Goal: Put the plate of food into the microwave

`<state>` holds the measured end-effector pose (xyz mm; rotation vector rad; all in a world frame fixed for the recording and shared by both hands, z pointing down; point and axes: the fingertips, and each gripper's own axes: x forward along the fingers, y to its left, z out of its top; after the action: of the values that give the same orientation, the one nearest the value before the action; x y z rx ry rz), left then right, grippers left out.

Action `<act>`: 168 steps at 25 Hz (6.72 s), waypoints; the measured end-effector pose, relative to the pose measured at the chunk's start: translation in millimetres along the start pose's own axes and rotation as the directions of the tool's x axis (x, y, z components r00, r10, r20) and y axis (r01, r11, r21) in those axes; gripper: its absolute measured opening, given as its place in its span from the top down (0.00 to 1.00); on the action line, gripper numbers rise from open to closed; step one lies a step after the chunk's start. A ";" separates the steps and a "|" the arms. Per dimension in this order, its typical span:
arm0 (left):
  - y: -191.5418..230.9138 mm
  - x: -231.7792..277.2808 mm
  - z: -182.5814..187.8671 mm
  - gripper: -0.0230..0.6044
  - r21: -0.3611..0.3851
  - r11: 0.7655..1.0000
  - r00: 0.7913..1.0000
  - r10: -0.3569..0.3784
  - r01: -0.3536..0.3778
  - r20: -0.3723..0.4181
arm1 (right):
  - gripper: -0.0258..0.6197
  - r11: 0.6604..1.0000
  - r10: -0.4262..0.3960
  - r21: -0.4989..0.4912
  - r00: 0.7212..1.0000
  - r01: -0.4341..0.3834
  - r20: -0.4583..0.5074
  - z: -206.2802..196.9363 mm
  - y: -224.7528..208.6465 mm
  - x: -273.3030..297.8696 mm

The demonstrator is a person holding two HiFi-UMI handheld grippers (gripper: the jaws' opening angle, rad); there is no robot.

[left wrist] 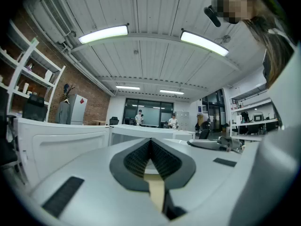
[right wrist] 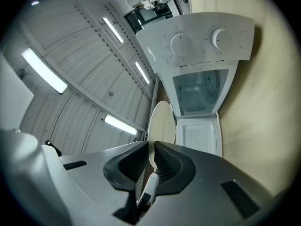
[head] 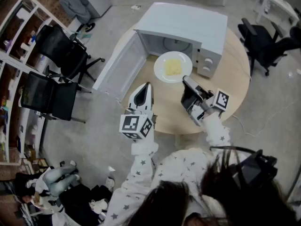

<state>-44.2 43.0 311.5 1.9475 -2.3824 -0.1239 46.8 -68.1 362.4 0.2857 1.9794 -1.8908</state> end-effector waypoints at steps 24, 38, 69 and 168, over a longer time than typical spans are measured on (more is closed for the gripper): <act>73.3 121.1 -43.1 0.97 -0.127 0.955 0.949 -0.285 0.269 -0.132 | 0.92 0.991 -0.119 -0.039 0.968 0.131 0.222 42.8 -71.2 51.6; 76.1 162.2 -86.0 0.97 -0.161 0.829 0.805 -0.559 0.536 -0.197 | 0.92 0.983 -0.112 -0.070 0.865 0.167 0.490 61.5 -126.2 66.0; 83.3 210.0 -127.6 0.97 -0.204 0.842 0.826 -0.534 0.500 -0.182 | 0.92 0.939 -0.284 0.011 0.759 0.343 0.586 106.5 -182.7 79.7; -0.7 71.6 40.6 0.97 -0.190 0.679 0.692 -0.722 0.709 -0.003 | 0.95 0.967 0.058 -0.255 0.948 0.025 0.312 -27.2 39.1 80.1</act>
<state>-61.8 -26.4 270.8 2.6040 -1.3504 -0.2715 -13.5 -47.8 294.4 -0.0720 1.9582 -1.5325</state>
